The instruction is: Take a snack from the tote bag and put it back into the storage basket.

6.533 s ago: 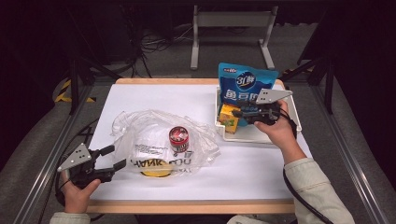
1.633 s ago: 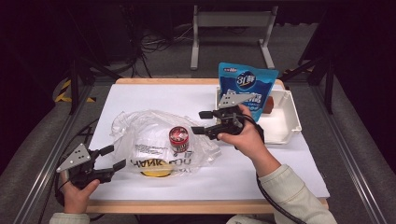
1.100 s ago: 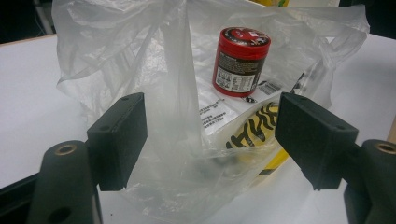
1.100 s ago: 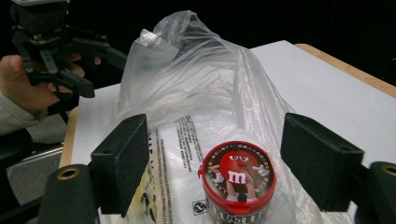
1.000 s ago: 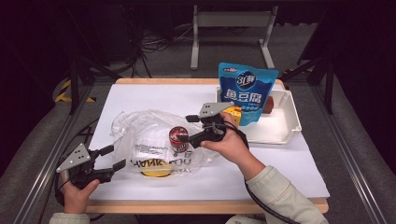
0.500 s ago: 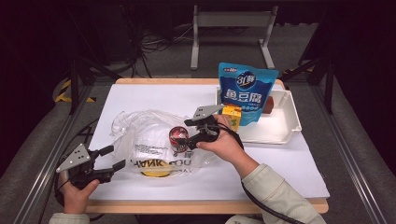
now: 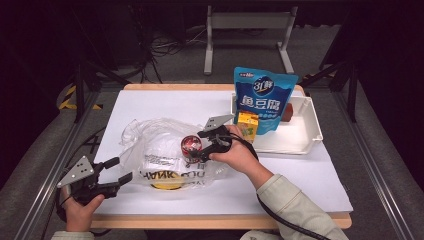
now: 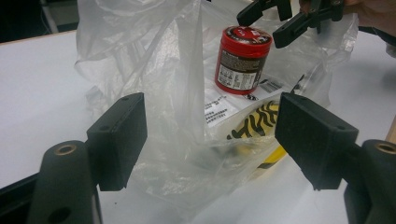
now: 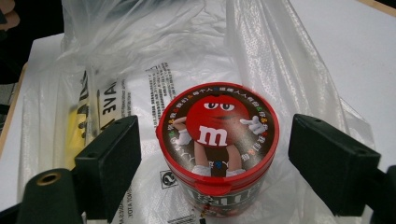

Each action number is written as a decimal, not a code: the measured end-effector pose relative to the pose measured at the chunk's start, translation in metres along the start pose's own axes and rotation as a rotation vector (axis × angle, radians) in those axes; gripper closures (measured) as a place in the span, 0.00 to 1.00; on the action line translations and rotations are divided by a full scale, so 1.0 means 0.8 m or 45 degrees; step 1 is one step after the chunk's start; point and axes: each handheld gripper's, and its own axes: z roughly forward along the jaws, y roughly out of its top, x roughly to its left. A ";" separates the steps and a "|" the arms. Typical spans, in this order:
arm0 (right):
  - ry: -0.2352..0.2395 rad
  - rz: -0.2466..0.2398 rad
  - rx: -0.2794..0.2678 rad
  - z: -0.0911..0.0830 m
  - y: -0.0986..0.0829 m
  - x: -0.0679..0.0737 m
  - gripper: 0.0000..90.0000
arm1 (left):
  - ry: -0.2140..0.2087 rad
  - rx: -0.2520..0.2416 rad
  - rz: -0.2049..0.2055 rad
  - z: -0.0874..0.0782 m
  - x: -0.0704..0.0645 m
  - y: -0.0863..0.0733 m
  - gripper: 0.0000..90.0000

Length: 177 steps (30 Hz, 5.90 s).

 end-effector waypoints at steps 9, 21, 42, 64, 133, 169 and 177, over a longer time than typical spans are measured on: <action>0.006 -0.023 0.019 0.014 -0.005 -0.001 0.19 | 0.011 -0.001 -0.016 -0.007 -0.002 -0.003 0.29; 0.003 -0.056 0.037 0.027 -0.010 -0.001 0.20 | 0.016 -0.003 -0.009 -0.008 -0.002 -0.004 0.29; -0.010 -0.112 0.069 0.035 -0.014 -0.001 0.26 | 0.013 0.000 -0.011 -0.006 -0.001 -0.004 0.29; -0.046 -0.145 0.040 0.029 -0.005 0.009 0.28 | 0.007 -0.003 -0.008 -0.004 0.000 -0.003 0.29; -0.435 0.089 -0.119 -0.140 0.046 0.031 0.28 | -0.063 0.004 0.033 0.027 0.006 0.013 0.29; -0.673 0.207 -0.106 -0.205 0.013 0.003 0.28 | -0.074 0.011 0.048 0.033 0.007 0.016 0.29; -0.722 0.237 -0.099 -0.218 0.005 -0.006 0.28 | -0.071 0.012 0.048 0.032 0.007 0.015 0.29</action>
